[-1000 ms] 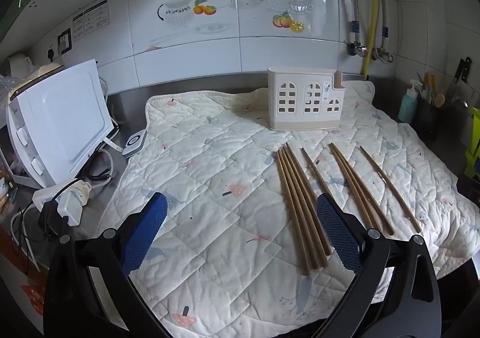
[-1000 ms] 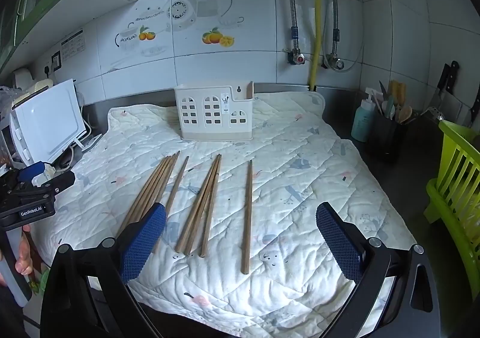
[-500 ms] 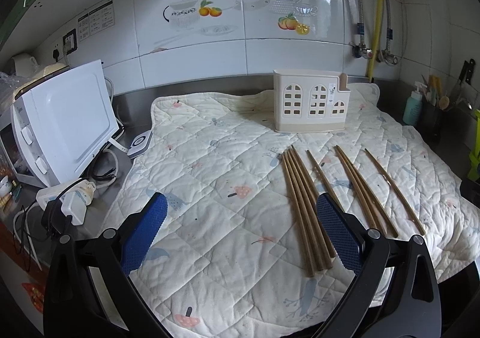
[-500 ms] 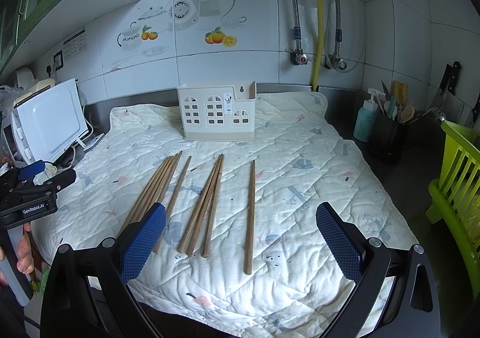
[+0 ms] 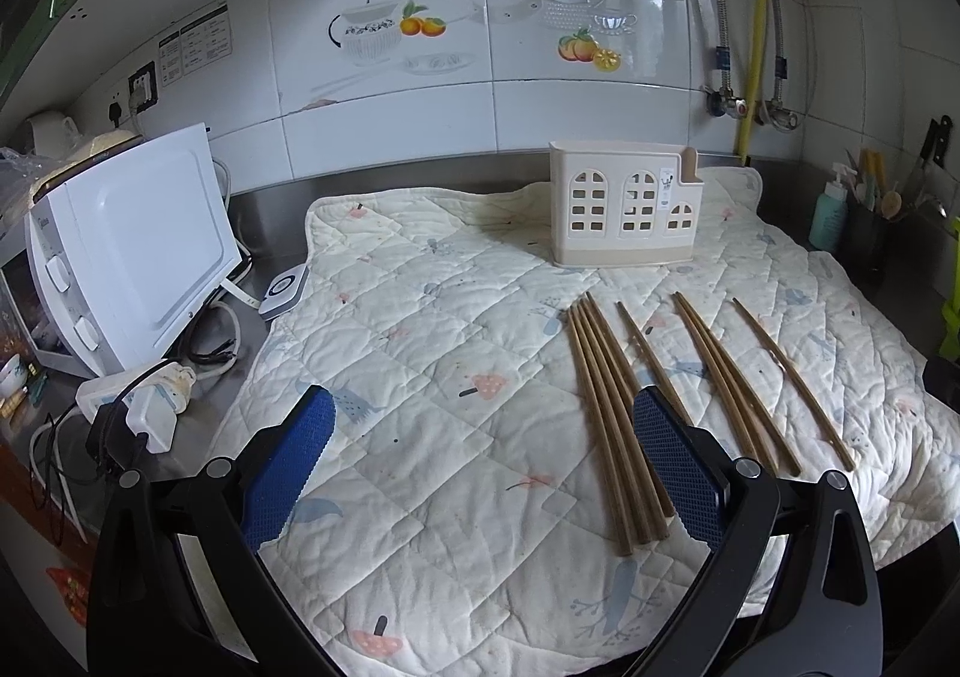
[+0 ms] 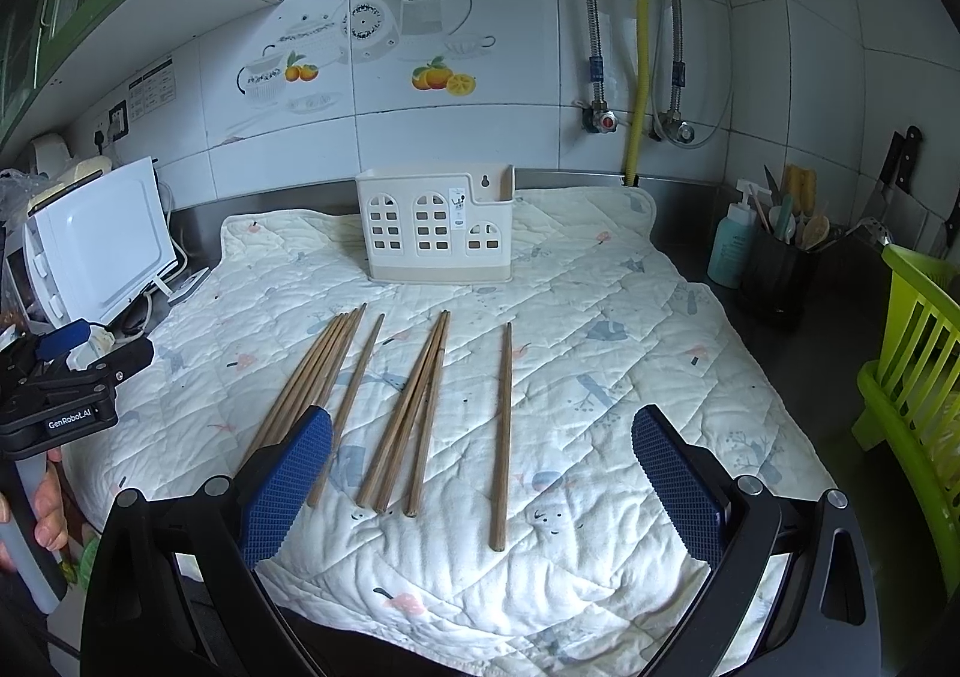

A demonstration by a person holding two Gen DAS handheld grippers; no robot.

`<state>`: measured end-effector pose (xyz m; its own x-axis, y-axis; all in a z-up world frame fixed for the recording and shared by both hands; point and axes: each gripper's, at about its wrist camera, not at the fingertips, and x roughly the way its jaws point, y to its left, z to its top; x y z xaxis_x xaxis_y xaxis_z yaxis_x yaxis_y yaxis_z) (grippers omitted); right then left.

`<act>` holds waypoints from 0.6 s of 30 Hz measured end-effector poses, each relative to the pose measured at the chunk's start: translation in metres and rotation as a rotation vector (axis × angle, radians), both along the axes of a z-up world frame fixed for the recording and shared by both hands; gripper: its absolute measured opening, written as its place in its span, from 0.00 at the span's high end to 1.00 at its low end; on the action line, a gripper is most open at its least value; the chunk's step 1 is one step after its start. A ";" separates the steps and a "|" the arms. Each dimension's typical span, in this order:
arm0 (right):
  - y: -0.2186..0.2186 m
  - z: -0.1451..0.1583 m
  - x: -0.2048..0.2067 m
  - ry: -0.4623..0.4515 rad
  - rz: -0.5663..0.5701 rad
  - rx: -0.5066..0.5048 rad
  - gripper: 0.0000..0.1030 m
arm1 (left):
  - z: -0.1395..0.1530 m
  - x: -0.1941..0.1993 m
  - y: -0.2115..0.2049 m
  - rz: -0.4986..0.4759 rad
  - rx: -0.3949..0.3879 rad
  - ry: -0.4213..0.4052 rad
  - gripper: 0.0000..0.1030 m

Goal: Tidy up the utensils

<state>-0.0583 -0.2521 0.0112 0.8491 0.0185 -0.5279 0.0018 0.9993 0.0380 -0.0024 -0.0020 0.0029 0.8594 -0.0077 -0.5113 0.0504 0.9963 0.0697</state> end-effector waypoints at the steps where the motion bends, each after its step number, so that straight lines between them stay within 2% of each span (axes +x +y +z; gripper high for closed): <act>1: 0.000 0.000 0.000 0.001 0.000 0.000 0.06 | 0.000 0.000 0.000 0.001 -0.001 0.001 0.05; 18: -0.002 -0.011 0.005 0.023 -0.006 -0.001 0.07 | -0.018 0.007 0.006 0.004 -0.018 0.047 0.05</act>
<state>-0.0530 -0.2539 -0.0001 0.8371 0.0131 -0.5470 0.0084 0.9993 0.0367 0.0047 0.0041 -0.0153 0.8344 -0.0133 -0.5510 0.0487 0.9976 0.0497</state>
